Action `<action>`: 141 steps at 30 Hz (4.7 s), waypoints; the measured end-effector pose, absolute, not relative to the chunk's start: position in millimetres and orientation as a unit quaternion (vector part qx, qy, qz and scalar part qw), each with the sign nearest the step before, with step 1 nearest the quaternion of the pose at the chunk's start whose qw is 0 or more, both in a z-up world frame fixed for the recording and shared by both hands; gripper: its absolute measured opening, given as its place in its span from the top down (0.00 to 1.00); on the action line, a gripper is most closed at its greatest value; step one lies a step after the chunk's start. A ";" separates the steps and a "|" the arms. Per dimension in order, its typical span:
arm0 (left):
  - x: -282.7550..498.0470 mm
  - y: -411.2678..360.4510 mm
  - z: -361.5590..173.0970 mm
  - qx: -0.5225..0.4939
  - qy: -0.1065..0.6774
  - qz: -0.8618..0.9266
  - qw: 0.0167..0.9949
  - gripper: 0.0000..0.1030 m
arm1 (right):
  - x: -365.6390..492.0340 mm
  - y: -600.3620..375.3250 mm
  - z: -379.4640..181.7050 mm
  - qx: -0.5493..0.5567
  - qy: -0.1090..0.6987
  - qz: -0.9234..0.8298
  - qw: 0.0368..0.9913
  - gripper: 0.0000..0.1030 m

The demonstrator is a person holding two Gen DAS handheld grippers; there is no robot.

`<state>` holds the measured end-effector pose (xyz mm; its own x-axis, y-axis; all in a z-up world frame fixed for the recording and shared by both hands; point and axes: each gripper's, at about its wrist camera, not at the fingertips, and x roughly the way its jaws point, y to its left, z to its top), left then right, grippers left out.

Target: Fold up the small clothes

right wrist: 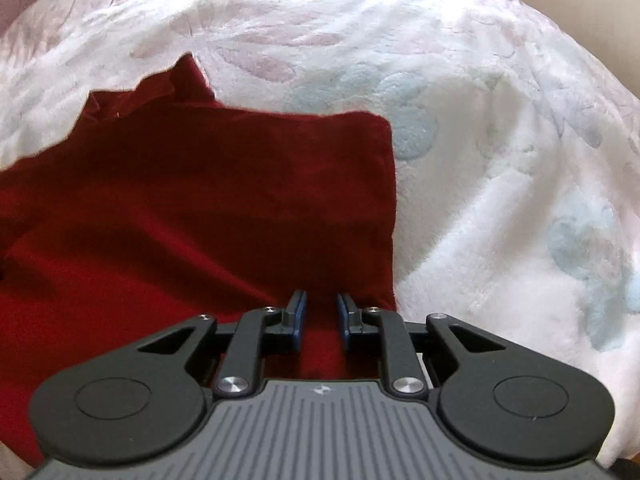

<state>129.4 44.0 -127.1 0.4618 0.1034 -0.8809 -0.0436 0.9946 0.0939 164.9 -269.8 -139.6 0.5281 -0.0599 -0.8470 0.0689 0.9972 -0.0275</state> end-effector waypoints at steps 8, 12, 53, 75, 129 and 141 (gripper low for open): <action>174.9 53.7 -118.3 0.038 0.485 0.071 0.871 0.44 | 189.4 -265.6 -111.1 0.014 0.442 -0.033 0.896 0.71; 198.1 66.7 -164.4 0.028 0.516 0.085 0.852 0.34 | 224.5 -274.7 -144.0 -0.017 0.454 -0.077 0.887 0.70; 100.7 -44.5 -127.3 0.067 0.484 0.031 0.872 0.34 | 184.3 -189.5 -156.7 -0.009 0.455 0.025 0.890 0.51; 23.8 -46.9 -87.6 0.037 0.487 -0.010 0.872 0.34 | 108.6 -181.1 -111.2 0.057 0.462 0.084 0.881 0.45; 37.3 5.6 -130.8 0.029 0.505 0.049 0.861 0.28 | 60.0 -310.7 -141.3 0.254 0.461 -0.089 0.846 0.37; 37.7 18.1 -73.9 0.031 0.461 0.061 0.885 0.30 | 44.1 -272.3 -77.6 0.076 0.338 -0.093 0.934 0.52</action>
<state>37.7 18.1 -73.9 0.5676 0.1363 -0.8119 -0.0794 0.9907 0.1108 44.1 -272.3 -77.6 0.7548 -0.1226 -0.6444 0.2255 0.9710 0.0795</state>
